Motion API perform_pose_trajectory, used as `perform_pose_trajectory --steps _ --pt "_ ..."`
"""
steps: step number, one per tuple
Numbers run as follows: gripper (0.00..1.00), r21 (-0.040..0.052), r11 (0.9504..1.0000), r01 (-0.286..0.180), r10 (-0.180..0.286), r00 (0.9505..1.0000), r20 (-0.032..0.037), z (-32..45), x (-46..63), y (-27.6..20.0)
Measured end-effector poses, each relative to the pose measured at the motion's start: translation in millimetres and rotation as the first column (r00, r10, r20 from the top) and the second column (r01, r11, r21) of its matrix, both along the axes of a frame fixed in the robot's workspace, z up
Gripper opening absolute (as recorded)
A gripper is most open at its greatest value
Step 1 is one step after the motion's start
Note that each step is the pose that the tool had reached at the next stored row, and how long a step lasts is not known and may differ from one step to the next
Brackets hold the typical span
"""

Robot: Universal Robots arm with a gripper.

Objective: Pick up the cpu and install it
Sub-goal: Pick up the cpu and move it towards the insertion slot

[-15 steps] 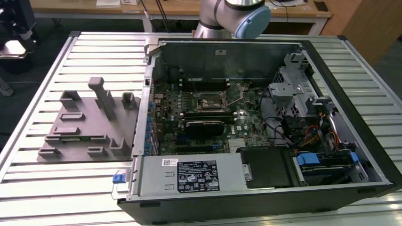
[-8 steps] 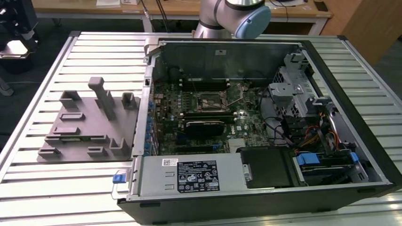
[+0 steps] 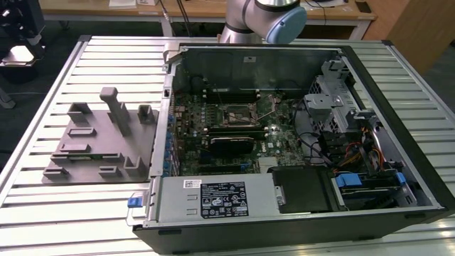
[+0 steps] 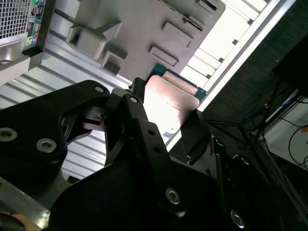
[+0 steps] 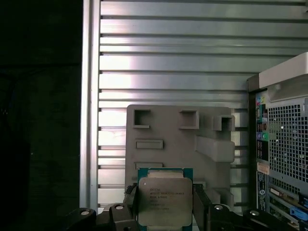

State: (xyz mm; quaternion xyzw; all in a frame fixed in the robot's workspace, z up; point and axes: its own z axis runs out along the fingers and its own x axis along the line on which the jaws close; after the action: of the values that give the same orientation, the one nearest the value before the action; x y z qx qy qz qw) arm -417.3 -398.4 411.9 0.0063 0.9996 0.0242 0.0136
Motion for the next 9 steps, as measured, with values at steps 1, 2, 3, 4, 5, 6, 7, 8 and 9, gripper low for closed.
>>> perform_pose_trajectory --steps 1,2,3,4,5,6,7,8,9 --pt "0.54 0.0000 1.0000 0.000 0.000 1.0000 0.0001 0.0 0.7 0.0" --pt "0.54 0.0001 1.0000 0.000 0.000 1.0000 0.0001 -0.1 1.0 0.1" --pt "0.54 0.0001 1.0000 0.000 0.000 1.0000 0.0001 -0.1 1.5 0.1" --pt "0.54 0.0001 1.0000 0.000 0.000 1.0000 0.0001 0.0 2.2 0.1" --pt "0.54 0.0001 1.0000 0.000 0.000 1.0000 0.0001 -0.1 2.8 0.1" --pt "0.54 0.0000 1.0000 0.000 0.000 1.0000 0.0000 0.0 3.8 0.1" --pt "0.54 0.0001 1.0000 0.000 0.000 1.0000 0.0001 -0.1 4.9 0.2" --pt "0.54 0.0001 1.0000 0.000 0.000 1.0000 0.0001 -0.1 6.0 0.2" --pt "0.54 0.0001 1.0000 0.000 0.000 1.0000 0.0001 0.0 7.2 0.3"
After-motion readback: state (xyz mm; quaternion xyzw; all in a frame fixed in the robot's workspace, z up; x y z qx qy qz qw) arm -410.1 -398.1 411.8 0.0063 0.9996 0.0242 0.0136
